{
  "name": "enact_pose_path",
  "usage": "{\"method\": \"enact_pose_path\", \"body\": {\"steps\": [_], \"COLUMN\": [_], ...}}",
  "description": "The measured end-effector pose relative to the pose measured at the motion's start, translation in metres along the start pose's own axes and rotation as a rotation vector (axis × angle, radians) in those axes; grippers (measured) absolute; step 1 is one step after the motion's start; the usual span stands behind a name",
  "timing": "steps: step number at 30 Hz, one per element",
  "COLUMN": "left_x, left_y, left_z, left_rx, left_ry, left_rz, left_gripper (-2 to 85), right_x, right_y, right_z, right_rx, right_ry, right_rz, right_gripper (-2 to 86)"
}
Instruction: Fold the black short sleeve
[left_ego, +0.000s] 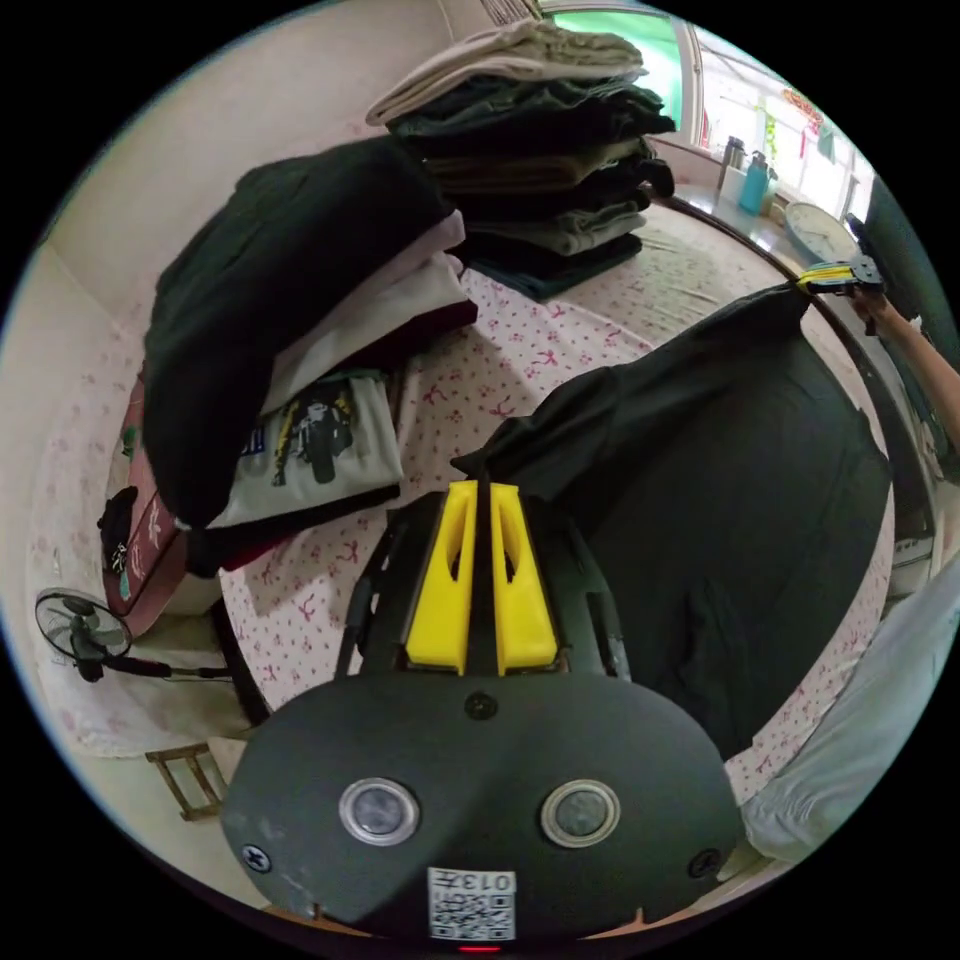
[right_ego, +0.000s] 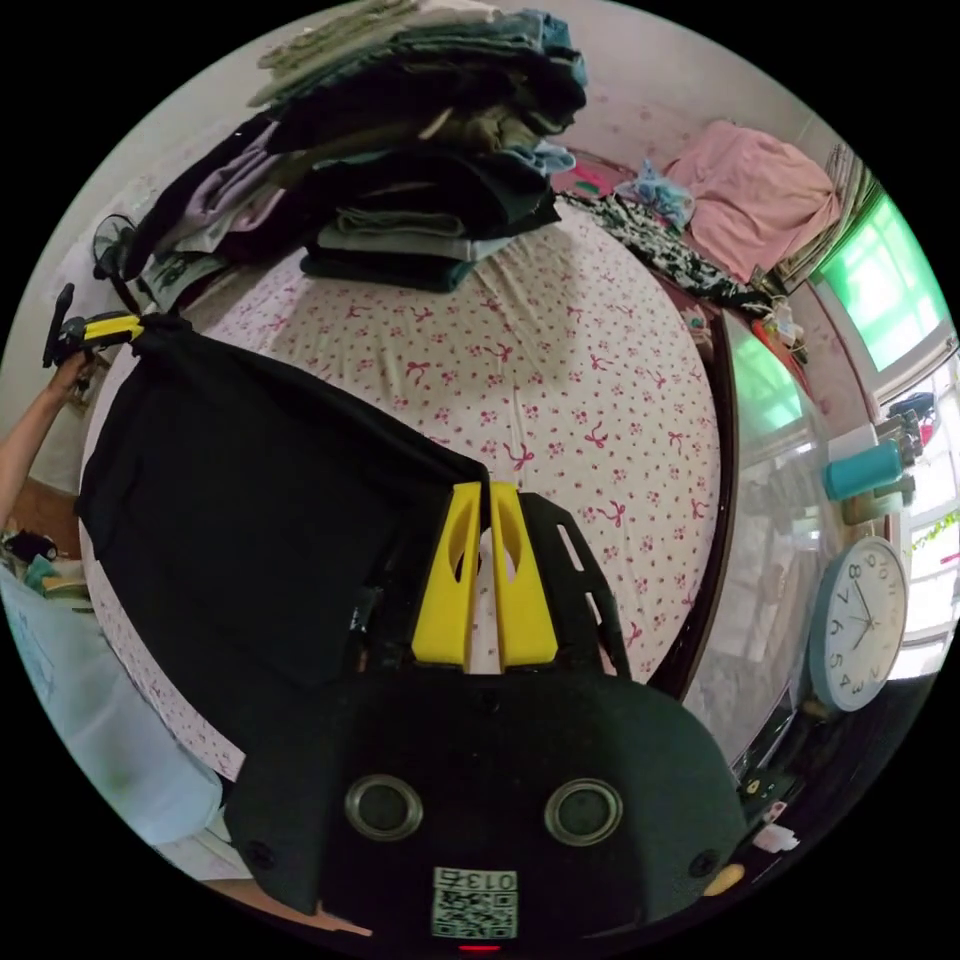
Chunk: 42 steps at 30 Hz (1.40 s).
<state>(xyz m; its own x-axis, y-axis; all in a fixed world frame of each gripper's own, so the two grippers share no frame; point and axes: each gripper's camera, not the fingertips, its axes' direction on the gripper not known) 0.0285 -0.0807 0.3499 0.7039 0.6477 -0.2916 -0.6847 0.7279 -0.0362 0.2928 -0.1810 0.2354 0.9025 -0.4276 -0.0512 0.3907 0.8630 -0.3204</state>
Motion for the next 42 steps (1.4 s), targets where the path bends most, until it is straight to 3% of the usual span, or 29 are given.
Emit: {"method": "enact_pose_path", "body": {"steps": [6,14,22,34,42], "left_x": [0.035,0.073,0.066,0.046,-0.001], "left_y": [0.067,0.128,0.140,0.177,0.187], "left_z": [-0.039,-0.008,-0.017,-0.019,-0.048], "left_rx": [0.000,-0.148,-0.123,-0.201,-0.078], "left_ry": [-0.013,0.018,0.023,0.118,0.113], "left_rz": [-0.012,-0.071,-0.097,-0.121,-0.293], "left_gripper": [1.1,1.2,1.2,1.1,0.1], "right_x": [-0.033,-0.091,-0.112,-0.141,-0.133], "right_y": [0.073,0.123,0.142,0.183,0.146], "right_z": [-0.028,0.009,0.001,0.007,0.009], "right_rx": [0.104,-0.057,0.009,-0.047,0.061], "right_ry": [0.016,0.095,0.133,0.161,0.083], "right_rz": [0.070,0.046,0.083,0.059,0.176], "right_gripper": [0.9,0.9,1.0,3.6,2.3]}}
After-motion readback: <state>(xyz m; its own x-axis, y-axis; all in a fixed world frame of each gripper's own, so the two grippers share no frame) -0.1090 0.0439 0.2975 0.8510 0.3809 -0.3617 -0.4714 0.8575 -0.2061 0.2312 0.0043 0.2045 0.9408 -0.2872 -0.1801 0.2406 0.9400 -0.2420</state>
